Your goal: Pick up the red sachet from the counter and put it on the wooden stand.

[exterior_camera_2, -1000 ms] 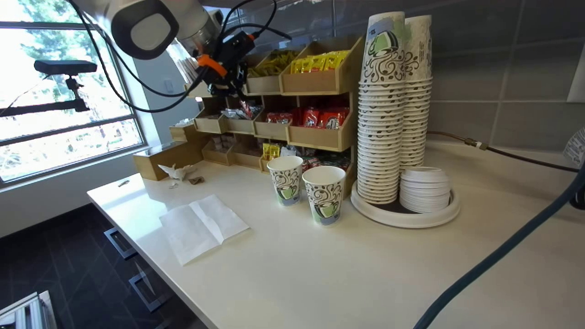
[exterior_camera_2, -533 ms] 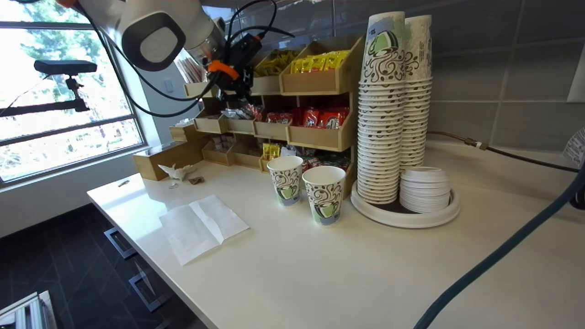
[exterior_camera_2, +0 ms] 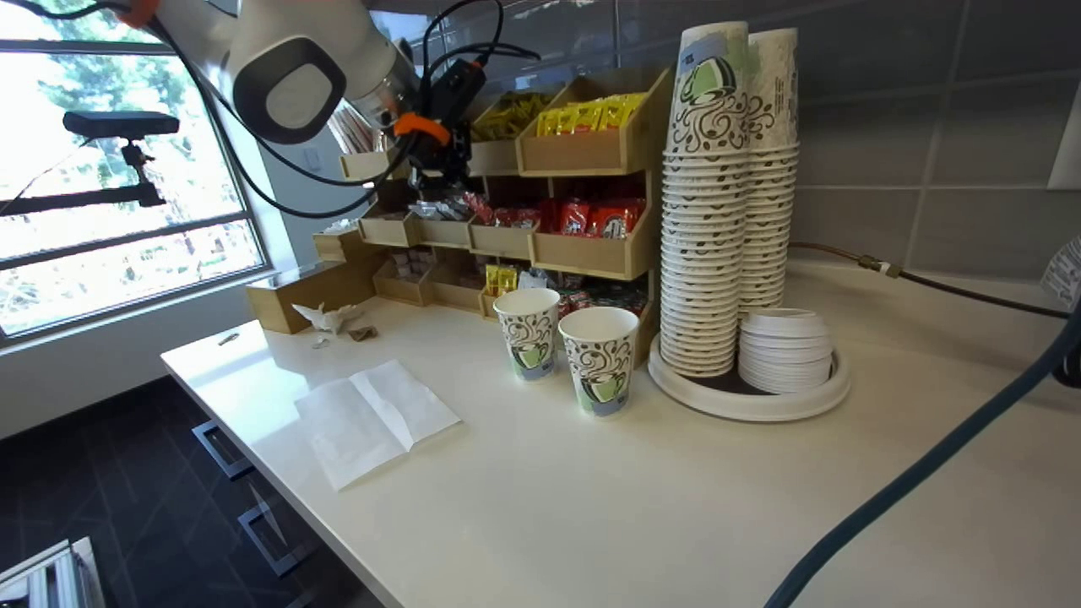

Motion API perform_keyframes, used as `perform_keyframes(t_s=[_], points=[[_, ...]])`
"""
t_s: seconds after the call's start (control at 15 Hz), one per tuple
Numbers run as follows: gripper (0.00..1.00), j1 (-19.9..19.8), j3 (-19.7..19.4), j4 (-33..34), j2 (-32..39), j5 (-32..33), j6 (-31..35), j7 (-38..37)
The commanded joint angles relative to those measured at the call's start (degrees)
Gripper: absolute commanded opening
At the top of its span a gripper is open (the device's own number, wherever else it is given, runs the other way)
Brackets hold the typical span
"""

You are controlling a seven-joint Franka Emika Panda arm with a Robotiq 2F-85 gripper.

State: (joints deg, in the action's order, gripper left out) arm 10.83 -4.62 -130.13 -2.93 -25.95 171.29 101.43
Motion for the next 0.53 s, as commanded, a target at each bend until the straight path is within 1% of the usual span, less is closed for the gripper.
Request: perform_keyframes(t_s=[0.0,0.47], points=[[0.00,1.0,0.0,1.4,1.8,-3.0,2.4,4.6],[0.00,1.6,0.3,2.7,3.3,-6.6,3.5,8.4]])
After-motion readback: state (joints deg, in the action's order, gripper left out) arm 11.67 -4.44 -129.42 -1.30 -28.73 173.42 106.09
